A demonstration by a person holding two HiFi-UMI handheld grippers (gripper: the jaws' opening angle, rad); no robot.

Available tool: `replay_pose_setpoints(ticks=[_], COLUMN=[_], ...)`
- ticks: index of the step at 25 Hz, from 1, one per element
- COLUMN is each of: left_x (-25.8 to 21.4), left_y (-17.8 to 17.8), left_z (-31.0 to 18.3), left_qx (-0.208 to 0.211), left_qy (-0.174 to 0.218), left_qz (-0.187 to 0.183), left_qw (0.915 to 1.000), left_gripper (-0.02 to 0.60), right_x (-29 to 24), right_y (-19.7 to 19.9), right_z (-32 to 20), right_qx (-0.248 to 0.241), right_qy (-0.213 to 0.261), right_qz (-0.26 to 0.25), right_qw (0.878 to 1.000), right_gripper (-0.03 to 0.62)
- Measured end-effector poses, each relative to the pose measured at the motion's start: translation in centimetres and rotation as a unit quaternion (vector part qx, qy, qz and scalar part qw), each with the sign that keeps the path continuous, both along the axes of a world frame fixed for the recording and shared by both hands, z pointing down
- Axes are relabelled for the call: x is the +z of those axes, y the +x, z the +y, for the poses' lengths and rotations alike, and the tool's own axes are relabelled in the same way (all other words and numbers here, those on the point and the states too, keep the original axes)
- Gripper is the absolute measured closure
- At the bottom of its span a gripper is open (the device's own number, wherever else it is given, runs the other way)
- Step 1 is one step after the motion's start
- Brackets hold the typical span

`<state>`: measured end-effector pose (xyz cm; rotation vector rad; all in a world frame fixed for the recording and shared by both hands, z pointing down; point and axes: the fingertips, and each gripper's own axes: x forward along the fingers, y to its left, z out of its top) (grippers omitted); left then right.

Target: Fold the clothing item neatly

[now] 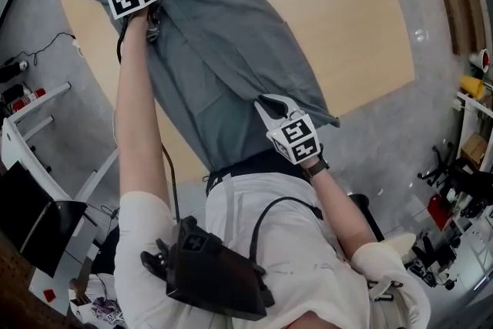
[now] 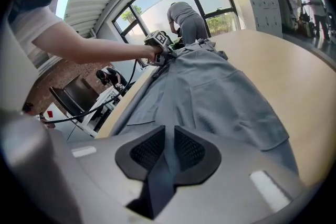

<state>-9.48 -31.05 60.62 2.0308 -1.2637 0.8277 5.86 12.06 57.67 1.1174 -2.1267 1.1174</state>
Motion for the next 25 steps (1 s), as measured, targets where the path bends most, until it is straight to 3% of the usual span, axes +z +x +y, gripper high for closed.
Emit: replay_pose_setpoints(ticks=[3, 7, 11, 17, 22, 25], left_x=[0.2, -1.2, -0.9, -1.6, -2.0, -1.9], left_y=[0.5, 1.1, 2.4, 7.8, 10.9, 11.6], left_z=[2.5, 9.2, 17.7, 25.7, 29.1, 30.5], left_qx=[0.014, 0.049, 0.109, 0.183, 0.188, 0.186], left_qy=[-0.008, -0.007, -0.034, -0.04, -0.047, -0.058], left_qz=[0.011, 0.026, 0.011, 0.027, 0.056, 0.064], left_qw=[0.9998, 0.9984, 0.9934, 0.9819, 0.9795, 0.9787], left_gripper=[0.476, 0.477, 0.477, 0.479, 0.479, 0.479], right_x=[-0.1, -1.4, -0.1, 3.2, 4.8, 4.7], right_y=[1.4, 6.1, 8.9, 7.5, 7.5, 7.7], right_z=[0.4, 3.6, 8.6, 12.3, 12.2, 12.6], right_qx=[0.024, 0.074, 0.103, 0.088, 0.098, 0.11], right_qy=[-0.002, -0.011, -0.041, -0.047, -0.029, -0.025], right_qz=[-0.013, 0.001, 0.041, 0.101, 0.147, 0.144], right_qw=[1.0, 0.997, 0.993, 0.99, 0.984, 0.983], right_gripper=[0.49, 0.477, 0.48, 0.467, 0.5, 0.534])
